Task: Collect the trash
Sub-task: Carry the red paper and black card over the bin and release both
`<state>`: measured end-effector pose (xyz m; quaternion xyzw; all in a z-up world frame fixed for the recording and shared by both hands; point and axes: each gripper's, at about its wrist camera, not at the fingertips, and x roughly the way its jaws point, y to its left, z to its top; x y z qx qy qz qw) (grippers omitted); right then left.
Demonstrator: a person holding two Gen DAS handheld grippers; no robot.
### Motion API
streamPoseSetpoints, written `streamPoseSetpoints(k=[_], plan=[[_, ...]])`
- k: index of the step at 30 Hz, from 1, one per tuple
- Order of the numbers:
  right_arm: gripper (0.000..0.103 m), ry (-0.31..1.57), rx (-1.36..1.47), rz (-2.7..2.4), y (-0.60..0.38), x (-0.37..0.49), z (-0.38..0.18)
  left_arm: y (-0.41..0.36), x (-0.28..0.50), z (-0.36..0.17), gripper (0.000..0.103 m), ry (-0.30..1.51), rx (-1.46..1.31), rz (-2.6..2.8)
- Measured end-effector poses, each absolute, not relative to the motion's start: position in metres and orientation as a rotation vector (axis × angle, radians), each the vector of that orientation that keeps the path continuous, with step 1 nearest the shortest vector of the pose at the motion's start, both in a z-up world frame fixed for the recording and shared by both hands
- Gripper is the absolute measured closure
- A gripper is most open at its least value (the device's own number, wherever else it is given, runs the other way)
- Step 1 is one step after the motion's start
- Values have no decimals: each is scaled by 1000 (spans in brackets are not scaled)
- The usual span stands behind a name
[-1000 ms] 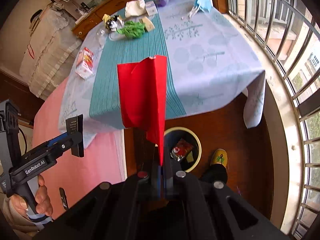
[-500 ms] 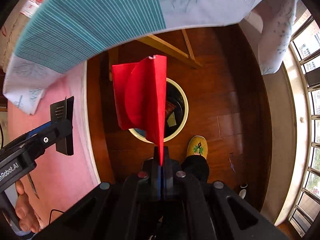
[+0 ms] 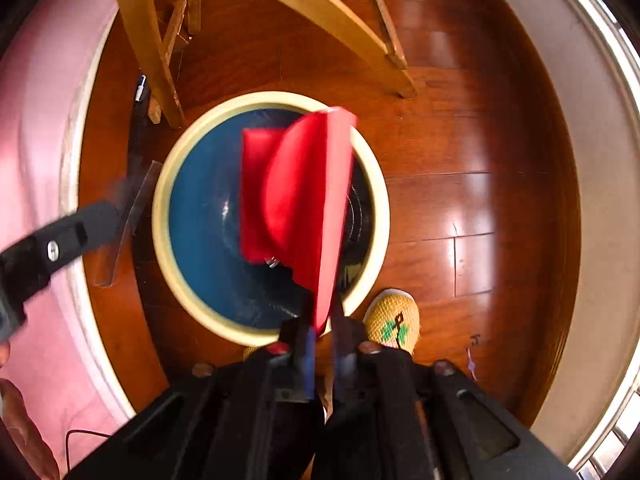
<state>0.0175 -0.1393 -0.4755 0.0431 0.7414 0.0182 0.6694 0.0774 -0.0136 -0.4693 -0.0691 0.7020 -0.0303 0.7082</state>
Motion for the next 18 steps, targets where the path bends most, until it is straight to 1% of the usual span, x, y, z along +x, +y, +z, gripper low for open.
streamPoseSetpoints(k=[1,2,3,4,10,18], plan=[[73,1669,102,45,-140,19,-480,-14,79,-475,21,1570,-159,-60],[68,1667,109,50,-139,19,-482,-12,79,-479,17,1572,-159,-50],[63,1666,110,51,-139,20,-486,-12,78,-482,14,1574,-153,-39],[63,1664,116,54,-140,22,-487,-12,77,-484,12,1573,-147,-30],[63,1644,127,60,-146,27,-487,-6,72,-477,11,1560,-134,-1],[63,1612,140,60,-142,30,-453,7,70,-441,11,1516,-148,26]])
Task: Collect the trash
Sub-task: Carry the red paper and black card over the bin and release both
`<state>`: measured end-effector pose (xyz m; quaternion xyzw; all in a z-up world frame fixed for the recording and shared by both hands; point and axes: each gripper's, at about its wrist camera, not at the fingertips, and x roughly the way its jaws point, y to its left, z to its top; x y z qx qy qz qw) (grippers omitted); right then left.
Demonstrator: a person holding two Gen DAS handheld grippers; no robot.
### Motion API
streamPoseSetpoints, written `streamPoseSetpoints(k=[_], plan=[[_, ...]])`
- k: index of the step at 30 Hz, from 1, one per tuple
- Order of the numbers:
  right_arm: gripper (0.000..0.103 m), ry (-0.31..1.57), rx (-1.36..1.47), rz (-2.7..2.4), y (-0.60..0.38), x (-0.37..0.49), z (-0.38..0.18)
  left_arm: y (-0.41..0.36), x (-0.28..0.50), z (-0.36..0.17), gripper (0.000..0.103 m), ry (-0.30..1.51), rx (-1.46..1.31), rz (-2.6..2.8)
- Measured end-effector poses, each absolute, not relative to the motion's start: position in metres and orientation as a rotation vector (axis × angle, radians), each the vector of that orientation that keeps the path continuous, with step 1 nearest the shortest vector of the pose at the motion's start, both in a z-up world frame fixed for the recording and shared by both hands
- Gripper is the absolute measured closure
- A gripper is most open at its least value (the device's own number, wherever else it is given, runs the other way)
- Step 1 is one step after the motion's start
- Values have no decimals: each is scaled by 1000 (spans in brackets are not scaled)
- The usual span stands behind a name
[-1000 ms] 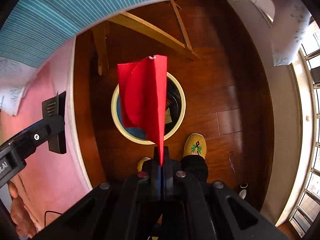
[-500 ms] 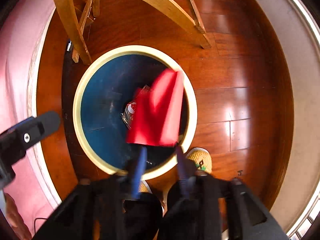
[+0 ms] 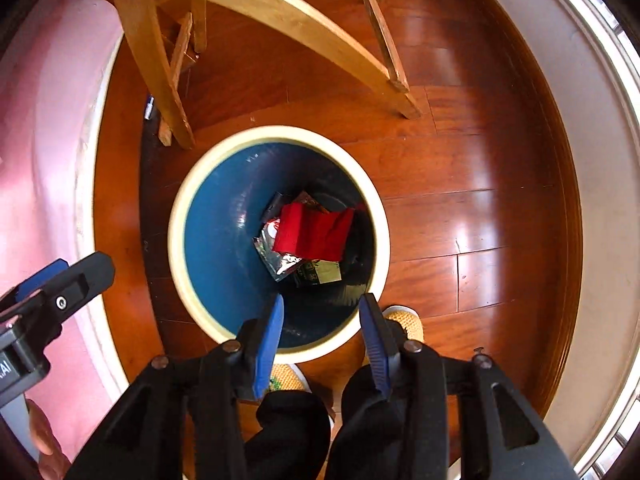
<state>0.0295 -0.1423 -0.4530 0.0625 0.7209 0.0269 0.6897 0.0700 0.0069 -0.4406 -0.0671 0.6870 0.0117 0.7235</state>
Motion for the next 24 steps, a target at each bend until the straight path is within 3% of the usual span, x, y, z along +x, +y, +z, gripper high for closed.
streamPoseSetpoints(k=[7,24], plan=[[63,1557,170,71,-136,27,-383,10,64,-372,11,1463,-154,25],[63,1376,230,90,-124,3,-180,18,41,-145,11,1219,-127,-110]])
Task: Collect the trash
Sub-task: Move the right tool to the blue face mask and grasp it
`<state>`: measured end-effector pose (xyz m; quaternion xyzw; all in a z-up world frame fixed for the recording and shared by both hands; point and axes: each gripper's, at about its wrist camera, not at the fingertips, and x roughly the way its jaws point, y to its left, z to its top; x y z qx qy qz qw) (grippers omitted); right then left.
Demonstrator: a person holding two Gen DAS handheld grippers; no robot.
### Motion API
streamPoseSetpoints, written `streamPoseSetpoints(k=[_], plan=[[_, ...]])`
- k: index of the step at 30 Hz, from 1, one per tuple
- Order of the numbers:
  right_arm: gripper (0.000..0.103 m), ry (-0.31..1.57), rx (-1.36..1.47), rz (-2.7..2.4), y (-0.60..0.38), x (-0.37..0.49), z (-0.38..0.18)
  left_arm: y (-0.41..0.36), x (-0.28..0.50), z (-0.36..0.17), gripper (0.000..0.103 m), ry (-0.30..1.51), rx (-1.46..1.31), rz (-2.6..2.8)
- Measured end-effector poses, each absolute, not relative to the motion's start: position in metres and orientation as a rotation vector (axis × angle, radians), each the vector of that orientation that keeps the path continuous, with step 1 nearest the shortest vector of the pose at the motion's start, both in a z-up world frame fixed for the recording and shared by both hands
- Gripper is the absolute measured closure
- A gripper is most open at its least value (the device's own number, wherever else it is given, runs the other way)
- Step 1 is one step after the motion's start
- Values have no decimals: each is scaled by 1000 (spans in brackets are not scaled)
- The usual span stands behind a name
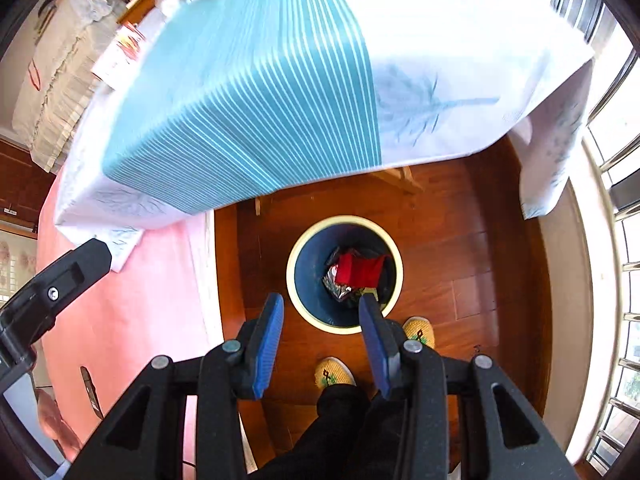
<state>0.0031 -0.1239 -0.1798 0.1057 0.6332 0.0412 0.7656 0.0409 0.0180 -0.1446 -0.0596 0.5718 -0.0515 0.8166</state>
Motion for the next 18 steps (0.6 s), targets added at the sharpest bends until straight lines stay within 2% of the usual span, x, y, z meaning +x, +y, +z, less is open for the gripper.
streamPoseSetpoints(k=[10,18], plan=[[63,1188,197,34,-129,0,-70,23,38,-27,11,1051,-88,-191],[63,1027,190,-16,-141,15,-6,38,48,26,11,917,-69,-165]])
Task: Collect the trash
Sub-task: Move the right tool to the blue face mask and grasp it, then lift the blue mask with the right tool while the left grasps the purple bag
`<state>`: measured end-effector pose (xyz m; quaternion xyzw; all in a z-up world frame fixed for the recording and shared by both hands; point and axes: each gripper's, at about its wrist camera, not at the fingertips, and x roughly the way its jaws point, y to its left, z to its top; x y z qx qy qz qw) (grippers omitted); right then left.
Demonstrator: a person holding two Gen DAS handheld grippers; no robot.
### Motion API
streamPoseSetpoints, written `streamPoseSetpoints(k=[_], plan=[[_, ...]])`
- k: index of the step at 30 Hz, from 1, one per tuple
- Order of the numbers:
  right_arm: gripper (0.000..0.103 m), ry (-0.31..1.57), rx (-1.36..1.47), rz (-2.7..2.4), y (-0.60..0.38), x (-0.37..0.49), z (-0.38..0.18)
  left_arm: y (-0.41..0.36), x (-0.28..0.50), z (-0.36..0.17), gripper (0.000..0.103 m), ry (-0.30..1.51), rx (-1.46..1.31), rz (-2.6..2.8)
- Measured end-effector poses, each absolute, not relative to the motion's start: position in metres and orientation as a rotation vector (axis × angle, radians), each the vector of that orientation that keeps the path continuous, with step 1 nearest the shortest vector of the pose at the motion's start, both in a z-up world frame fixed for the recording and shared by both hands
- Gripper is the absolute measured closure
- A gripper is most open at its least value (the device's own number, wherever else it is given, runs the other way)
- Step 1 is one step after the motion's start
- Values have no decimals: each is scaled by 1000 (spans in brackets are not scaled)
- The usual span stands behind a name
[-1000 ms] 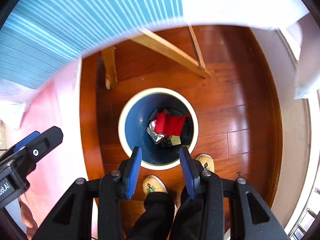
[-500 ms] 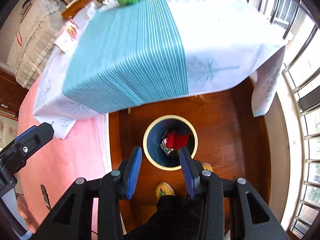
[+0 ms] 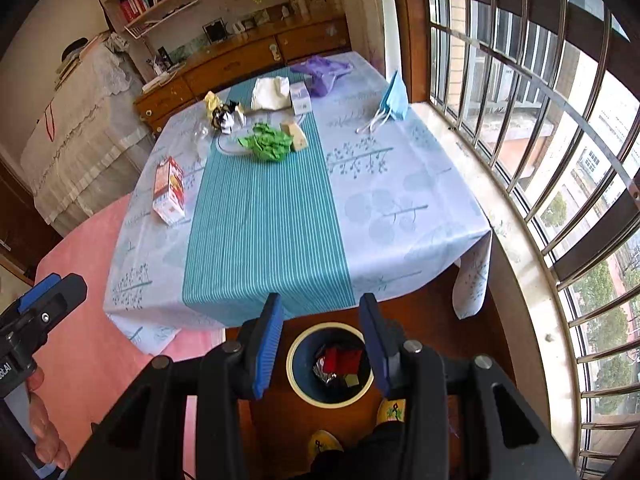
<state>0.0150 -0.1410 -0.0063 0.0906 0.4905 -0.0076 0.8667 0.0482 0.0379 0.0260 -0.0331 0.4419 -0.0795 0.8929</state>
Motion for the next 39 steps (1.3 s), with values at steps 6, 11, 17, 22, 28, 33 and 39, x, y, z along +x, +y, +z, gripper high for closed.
streamPoseSetpoints(k=[6,11,17,22,28,33,39], plan=[[63,961,183,-20,-142,30,20,45,67,37,16,912,-86,-166],[63,951,194,-17,-153,52,26,45,86,26,17,938,-105,-148],[63,963,227,0,-185,109,17,38,131,6,17,991,-142,-126],[63,976,249,21,-225,188,2,14,191,-6,17,1002,-157,-76],[53,1071,294,15,-275,291,-28,-38,273,-22,17,1072,-210,-43],[53,1185,293,29,-299,358,-75,-78,334,-34,17,1106,-219,-15],[53,1275,278,76,-305,395,-121,-110,387,-43,17,1138,-206,6]])
